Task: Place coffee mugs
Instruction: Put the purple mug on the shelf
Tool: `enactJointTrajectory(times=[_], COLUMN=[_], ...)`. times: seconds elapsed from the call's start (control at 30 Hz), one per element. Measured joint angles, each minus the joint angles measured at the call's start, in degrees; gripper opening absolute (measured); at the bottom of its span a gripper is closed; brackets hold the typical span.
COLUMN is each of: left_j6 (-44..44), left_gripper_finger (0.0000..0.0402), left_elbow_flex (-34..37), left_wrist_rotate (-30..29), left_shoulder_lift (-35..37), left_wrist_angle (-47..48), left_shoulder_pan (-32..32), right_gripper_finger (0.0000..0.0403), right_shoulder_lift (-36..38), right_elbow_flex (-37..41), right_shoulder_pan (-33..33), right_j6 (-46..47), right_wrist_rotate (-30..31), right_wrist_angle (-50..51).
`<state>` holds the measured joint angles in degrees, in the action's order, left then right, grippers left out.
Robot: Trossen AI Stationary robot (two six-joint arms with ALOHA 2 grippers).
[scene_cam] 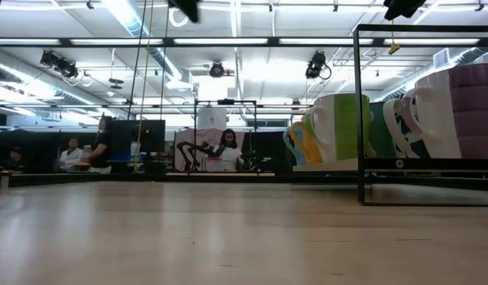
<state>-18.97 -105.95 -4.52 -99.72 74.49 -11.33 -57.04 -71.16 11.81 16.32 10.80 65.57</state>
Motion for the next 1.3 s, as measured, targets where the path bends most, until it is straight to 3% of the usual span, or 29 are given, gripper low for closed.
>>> enactJointTrajectory(times=[0.37, 0.73, 1.0, 1.3], left_j6=[-33.08, -67.8, -81.65, -89.96], left_gripper_finger=[0.0206, 0.0206, 0.0206, 0.0205], left_elbow_flex=[0.72, 4.15, 13.03, 18.85], left_wrist_rotate=[-2.29, -5.42, 2.36, 3.28], left_shoulder_lift=[0.39, 0.65, 0.85, 0.85], left_wrist_angle=[15.43, 15.5, 15.56, 15.02], left_shoulder_pan=[-19.11, -35.7, -41.55, -43.32], right_gripper_finger=[0.012, 0.012, 0.012, 0.012], right_shoulder_lift=[-0.02, -0.02, -0.01, 0.0], right_elbow_flex=[0.0, 0.0, 0.0, 0.0], right_shoulder_pan=[0.01, 0.02, 0.02, 0.02], right_j6=[0.0, 0.0, -2.2, -5.01], right_wrist_rotate=[0.01, 0.03, 0.06, 0.06], right_wrist_angle=[-0.31, -0.42, -0.74, -3.51])
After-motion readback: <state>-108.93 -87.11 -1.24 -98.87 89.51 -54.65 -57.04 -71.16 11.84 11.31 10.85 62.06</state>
